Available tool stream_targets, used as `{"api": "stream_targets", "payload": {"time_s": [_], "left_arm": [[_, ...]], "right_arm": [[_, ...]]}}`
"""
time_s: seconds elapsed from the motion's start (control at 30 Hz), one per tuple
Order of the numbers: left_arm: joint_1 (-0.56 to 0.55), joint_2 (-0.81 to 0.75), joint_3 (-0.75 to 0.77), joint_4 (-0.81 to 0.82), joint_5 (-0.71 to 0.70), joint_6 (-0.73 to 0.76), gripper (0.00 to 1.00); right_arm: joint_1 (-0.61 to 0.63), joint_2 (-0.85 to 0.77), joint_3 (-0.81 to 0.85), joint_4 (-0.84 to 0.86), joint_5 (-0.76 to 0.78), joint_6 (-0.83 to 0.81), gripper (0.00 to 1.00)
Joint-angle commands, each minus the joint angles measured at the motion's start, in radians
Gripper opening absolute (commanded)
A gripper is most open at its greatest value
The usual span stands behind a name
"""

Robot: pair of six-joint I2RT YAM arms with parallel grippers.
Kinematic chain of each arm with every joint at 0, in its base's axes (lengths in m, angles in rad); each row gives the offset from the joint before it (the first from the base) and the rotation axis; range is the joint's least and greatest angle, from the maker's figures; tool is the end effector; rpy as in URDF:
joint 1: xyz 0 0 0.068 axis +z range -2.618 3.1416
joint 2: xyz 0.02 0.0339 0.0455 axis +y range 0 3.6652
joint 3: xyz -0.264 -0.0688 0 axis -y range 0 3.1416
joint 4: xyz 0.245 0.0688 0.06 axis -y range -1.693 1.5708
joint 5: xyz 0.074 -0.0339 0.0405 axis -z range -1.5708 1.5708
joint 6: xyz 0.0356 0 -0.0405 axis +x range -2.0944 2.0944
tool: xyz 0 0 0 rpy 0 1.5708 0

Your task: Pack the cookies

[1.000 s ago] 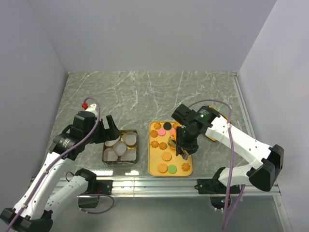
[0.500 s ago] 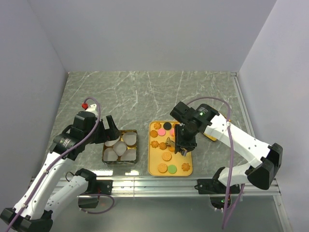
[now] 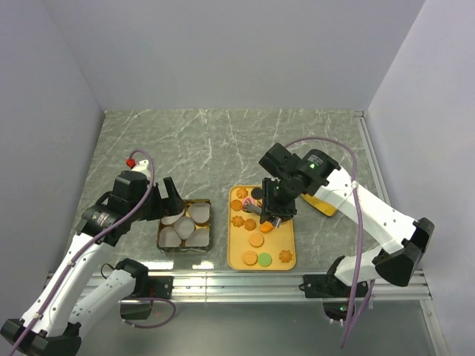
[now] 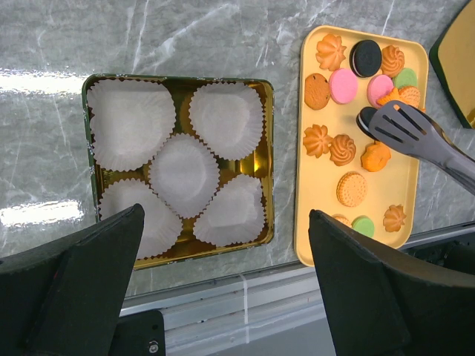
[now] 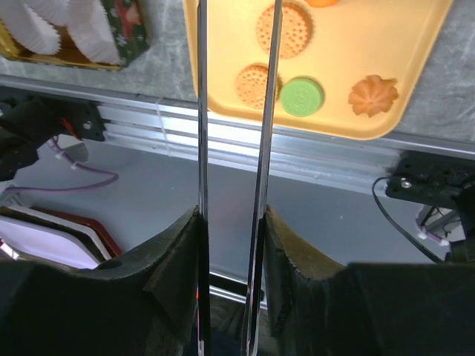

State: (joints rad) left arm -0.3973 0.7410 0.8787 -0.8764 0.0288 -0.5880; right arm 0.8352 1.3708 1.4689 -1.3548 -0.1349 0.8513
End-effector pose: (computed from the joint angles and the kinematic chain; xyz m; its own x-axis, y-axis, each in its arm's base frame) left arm 0.1293 -0.0554 0.3110 -0.7420 -0.2899 -0.6044 -0.0063 0.9046 -0.4262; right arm 0.1570 0.1806 0.3520 -0.9941 0.0122 -0.1074 -0.0225 0.9483 0.3167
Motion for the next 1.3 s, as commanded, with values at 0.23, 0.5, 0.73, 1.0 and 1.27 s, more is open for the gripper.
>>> {"api": "stream_targets", "payload": {"time_s": [0.23, 0.5, 0.73, 1.0, 1.27], "left_arm": [[-0.005, -0.041, 0.005, 0.025, -0.021, -0.006, 0.99], [-0.005, -0.129, 0.002, 0.019, -0.073, -0.038, 0.99], [-0.003, -0.169, 0.002, 0.017, -0.092, -0.059, 1.0], [-0.003, -0.186, -0.001, 0.019, -0.095, -0.061, 0.99], [-0.003, -0.183, -0.006, 0.019, -0.09, -0.058, 0.99]], "right_arm": [[0.05, 0.082, 0.165, 0.051, -0.081, -0.008, 0.33], [0.149, 0.253, 0.385, 0.045, -0.092, -0.049, 0.32], [0.194, 0.398, 0.562, 0.045, -0.118, -0.081, 0.32], [0.223, 0.537, 0.709, 0.046, -0.166, -0.121, 0.31], [0.231, 0.625, 0.754, 0.071, -0.206, -0.138, 0.31]]}}
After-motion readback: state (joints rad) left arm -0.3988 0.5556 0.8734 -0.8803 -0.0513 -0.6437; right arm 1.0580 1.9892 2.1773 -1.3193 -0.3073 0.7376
